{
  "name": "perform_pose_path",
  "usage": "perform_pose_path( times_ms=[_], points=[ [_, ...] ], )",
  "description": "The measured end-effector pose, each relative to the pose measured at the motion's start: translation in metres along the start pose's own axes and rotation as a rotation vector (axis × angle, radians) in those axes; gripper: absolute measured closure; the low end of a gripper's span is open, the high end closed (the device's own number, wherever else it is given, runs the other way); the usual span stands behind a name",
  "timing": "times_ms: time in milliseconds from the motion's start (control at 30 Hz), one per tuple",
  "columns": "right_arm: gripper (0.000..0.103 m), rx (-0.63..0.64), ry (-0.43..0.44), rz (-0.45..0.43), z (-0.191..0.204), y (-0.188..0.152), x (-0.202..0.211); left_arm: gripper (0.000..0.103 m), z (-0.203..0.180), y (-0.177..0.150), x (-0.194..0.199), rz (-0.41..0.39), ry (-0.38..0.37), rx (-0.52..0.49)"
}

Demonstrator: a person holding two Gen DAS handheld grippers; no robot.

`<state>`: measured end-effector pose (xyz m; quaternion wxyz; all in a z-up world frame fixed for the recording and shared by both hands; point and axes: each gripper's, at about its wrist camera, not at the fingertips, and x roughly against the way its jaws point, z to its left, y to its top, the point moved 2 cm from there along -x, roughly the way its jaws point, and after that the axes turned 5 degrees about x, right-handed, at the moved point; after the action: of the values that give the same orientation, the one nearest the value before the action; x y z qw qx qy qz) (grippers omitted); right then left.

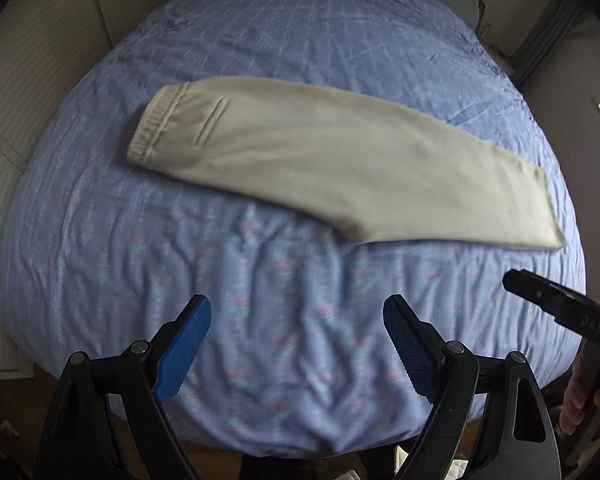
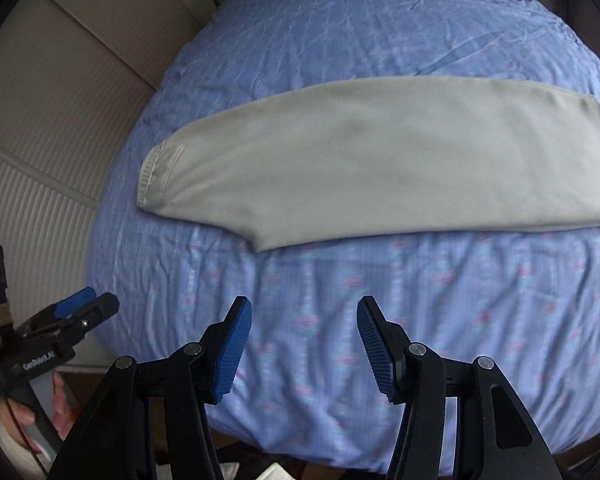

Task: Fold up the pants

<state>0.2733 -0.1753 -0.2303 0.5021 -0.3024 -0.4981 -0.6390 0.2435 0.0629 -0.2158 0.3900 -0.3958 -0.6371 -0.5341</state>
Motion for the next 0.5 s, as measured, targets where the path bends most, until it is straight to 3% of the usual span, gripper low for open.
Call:
perform_pose_path(
  times_ms=[267,500],
  points=[
    [0.047,0.054,-0.011,0.124,0.065,0.015,-0.086,0.015,0.043,-0.002,-0.024,0.047,-0.013,0.02],
    [0.047,0.133,-0.042,0.208,0.079,0.024,-0.15,0.015,0.062,-0.008,-0.049,0.056,-0.029,0.118]
  ],
)
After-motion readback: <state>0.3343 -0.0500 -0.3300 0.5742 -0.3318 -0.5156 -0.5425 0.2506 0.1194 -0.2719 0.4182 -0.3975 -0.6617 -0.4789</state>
